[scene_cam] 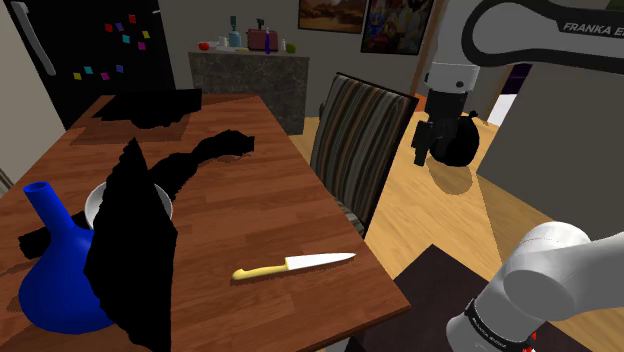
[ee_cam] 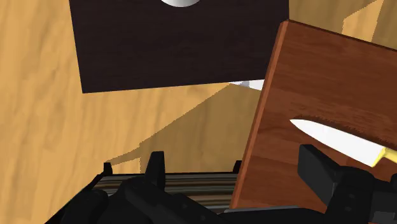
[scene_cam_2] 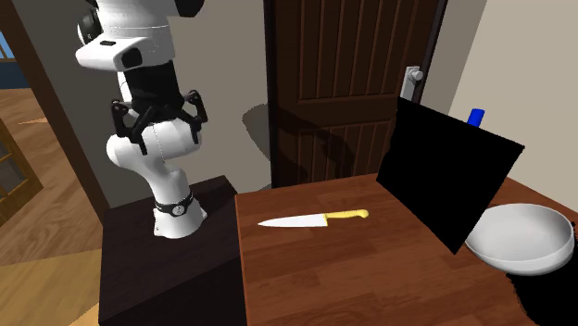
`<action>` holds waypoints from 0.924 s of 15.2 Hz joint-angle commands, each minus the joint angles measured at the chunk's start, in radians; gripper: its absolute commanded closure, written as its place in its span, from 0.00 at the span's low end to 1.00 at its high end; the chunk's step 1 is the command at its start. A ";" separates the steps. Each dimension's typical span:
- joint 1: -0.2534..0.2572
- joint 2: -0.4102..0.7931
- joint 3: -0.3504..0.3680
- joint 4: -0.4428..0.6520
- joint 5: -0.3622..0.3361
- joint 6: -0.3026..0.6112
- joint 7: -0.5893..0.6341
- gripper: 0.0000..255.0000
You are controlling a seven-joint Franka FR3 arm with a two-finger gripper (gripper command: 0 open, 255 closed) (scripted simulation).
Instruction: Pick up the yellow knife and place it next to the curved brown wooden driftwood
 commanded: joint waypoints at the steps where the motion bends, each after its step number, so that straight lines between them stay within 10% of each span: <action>1: 0.000 0.000 0.000 0.000 0.000 0.000 0.000 0.00; 14: 0.159 0.403 0.087 0.096 0.034 0.255 -0.237 0.00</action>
